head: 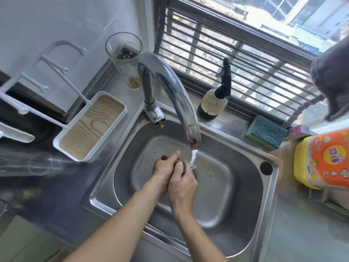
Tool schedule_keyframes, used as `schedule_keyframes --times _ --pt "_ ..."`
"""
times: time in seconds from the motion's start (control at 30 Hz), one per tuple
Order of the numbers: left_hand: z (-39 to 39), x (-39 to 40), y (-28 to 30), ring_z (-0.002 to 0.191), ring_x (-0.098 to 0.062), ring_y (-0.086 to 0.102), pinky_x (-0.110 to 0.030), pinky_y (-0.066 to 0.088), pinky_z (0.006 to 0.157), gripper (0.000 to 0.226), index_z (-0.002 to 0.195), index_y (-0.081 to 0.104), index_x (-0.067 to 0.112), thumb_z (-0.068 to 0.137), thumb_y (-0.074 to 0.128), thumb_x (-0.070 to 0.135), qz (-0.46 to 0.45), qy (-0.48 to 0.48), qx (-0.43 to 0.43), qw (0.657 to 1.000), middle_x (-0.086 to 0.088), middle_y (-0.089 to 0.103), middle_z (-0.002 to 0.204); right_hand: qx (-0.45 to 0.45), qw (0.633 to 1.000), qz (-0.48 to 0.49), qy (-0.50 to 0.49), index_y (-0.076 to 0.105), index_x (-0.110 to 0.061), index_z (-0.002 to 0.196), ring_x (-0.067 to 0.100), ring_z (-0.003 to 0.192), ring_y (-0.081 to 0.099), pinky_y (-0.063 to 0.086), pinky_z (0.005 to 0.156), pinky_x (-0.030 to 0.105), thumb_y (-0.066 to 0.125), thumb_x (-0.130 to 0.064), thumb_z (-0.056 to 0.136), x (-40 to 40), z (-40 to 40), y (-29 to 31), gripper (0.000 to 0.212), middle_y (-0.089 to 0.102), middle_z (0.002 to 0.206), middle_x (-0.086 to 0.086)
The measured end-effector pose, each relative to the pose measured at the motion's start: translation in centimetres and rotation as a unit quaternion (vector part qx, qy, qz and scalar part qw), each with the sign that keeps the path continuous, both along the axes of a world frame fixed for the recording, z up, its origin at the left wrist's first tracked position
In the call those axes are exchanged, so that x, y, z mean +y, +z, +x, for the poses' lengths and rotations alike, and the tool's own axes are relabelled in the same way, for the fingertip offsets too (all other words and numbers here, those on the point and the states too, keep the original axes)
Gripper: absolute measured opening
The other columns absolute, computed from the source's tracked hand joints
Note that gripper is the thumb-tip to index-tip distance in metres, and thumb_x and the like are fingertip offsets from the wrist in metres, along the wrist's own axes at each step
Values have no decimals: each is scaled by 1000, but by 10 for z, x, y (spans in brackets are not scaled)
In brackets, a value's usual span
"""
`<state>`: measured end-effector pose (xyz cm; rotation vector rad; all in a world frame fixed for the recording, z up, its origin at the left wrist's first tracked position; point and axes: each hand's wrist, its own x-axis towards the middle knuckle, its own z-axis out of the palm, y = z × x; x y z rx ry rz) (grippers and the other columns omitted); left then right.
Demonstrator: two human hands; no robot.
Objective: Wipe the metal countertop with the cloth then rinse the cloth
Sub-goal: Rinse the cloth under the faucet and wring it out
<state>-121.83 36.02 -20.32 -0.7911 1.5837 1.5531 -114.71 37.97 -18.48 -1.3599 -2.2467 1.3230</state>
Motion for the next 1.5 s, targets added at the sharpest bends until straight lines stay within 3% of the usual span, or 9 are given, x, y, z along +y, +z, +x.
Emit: schedule_keyframes --times 0.1,0.23,0.4,0.63,0.87,1.17,1.27,1.37,1.5 --pt "16 -3 0 57 -17 66 -23 53 56 25 77 71 10 89 74 31 2 3 -35 999 -8 71 70 -88 995 -40 4 75 -7 102 39 105 65 46 88 40 28 -53 104 22 -8 -8 66 74 105 22" --pt "31 7 4 58 -18 60 -25 48 52 22 71 66 19 92 65 26 23 -49 5 999 -4 63 62 -152 973 -154 -84 69 -4 94 44 106 63 43 83 40 45 -28 104 61 -25 -21 35 71 108 26" --pt "-7 5 5 43 -12 51 -16 39 41 20 71 65 13 88 71 23 -50 -33 47 997 -3 58 58 -14 998 -46 -38 66 -17 80 30 85 63 35 70 36 36 -48 94 4 1 -6 45 75 87 12" --pt "26 10 2 53 -13 58 -21 46 52 32 66 64 13 97 60 21 6 -78 27 997 3 63 54 -166 975 -127 -74 72 -7 95 44 108 63 44 84 40 36 -40 108 66 -34 -16 50 71 111 25" --pt "-5 1 -4 55 -17 55 -25 44 55 42 60 56 15 98 61 31 -14 -61 49 997 0 56 55 -89 996 -4 21 74 -9 90 42 93 66 42 75 42 34 -47 98 9 -7 1 56 74 95 21" --pt "8 -2 -10 91 -15 72 -31 55 85 25 88 74 27 92 62 48 87 -57 85 991 6 78 88 -51 920 -302 -246 69 -15 80 29 83 66 52 81 39 47 -45 101 63 -19 -26 43 70 89 9" --pt "5 -13 -16 93 -19 72 -37 57 88 29 85 73 26 79 70 54 92 -25 72 993 0 78 92 -22 869 -439 -229 54 -14 69 28 72 60 55 75 42 46 -15 87 62 -1 -26 20 63 79 13" --pt "7 -20 -21 92 -20 68 -40 52 90 27 80 73 29 70 72 54 90 -46 75 992 -2 75 92 -44 847 -498 -179 66 -11 86 36 91 71 60 85 55 49 -28 90 62 8 -24 25 77 89 16" --pt "9 -25 -23 90 -16 69 -25 55 77 19 94 71 22 85 75 38 48 -68 136 987 -4 75 97 -38 907 -413 -77 75 -17 93 15 73 75 57 57 28 68 -38 93 58 1 -12 23 79 86 5"
